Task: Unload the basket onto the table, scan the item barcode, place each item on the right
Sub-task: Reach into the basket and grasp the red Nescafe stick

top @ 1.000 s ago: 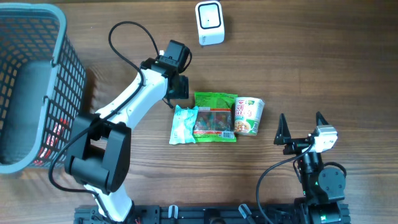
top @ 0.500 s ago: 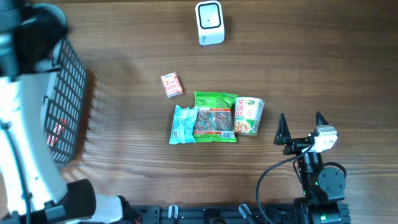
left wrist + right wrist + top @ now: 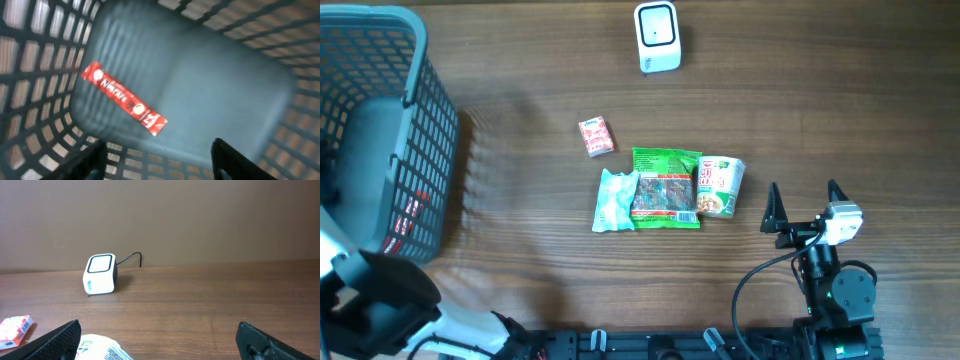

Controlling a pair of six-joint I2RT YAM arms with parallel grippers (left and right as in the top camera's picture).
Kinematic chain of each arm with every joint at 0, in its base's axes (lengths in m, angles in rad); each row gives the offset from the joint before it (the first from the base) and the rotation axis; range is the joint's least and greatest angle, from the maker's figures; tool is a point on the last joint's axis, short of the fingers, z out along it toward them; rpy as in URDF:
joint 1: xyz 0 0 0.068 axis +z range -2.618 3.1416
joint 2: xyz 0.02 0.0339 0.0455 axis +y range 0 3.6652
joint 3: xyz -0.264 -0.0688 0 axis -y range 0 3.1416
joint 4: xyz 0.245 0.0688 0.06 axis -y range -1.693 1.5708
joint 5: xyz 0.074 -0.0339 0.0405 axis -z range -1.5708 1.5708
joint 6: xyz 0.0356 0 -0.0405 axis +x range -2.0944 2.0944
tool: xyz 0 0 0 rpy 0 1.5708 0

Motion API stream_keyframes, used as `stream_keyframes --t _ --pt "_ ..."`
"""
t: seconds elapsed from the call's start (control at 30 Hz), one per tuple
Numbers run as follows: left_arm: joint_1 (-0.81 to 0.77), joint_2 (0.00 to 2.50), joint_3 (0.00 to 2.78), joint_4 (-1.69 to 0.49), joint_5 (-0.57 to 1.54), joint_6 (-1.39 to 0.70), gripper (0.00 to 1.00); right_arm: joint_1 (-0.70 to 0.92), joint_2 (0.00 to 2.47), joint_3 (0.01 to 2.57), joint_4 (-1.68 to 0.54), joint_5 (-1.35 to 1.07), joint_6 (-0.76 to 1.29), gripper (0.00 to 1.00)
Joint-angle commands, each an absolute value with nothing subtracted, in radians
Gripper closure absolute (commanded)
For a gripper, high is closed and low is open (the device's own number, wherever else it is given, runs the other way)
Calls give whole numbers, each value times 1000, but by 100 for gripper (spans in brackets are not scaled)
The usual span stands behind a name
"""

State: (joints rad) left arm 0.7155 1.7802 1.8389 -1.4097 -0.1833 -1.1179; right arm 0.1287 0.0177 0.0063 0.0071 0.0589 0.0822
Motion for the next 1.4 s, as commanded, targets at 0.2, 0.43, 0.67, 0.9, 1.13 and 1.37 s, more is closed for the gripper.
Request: stream_keyframes --t 0.2,0.43,0.67,0.9,1.13,1.37 --pt "715 1830 1505 -1219 -180 -1273 38 125 14 5 10 47 79 0" --pt "715 1830 1353 -1055 -181 -1273 40 125 14 5 10 47 79 0" --pt "715 1831 1220 -895 -181 -1273 43 125 14 5 10 47 78 0" --pt "715 1831 1082 -746 -181 -1273 48 125 14 5 10 47 79 0" --pt "718 1831 1055 -690 -181 -1272 96 125 14 5 10 47 78 0" --pt "718 1831 1068 -627 -169 -1231 96 125 14 5 10 47 79 0"
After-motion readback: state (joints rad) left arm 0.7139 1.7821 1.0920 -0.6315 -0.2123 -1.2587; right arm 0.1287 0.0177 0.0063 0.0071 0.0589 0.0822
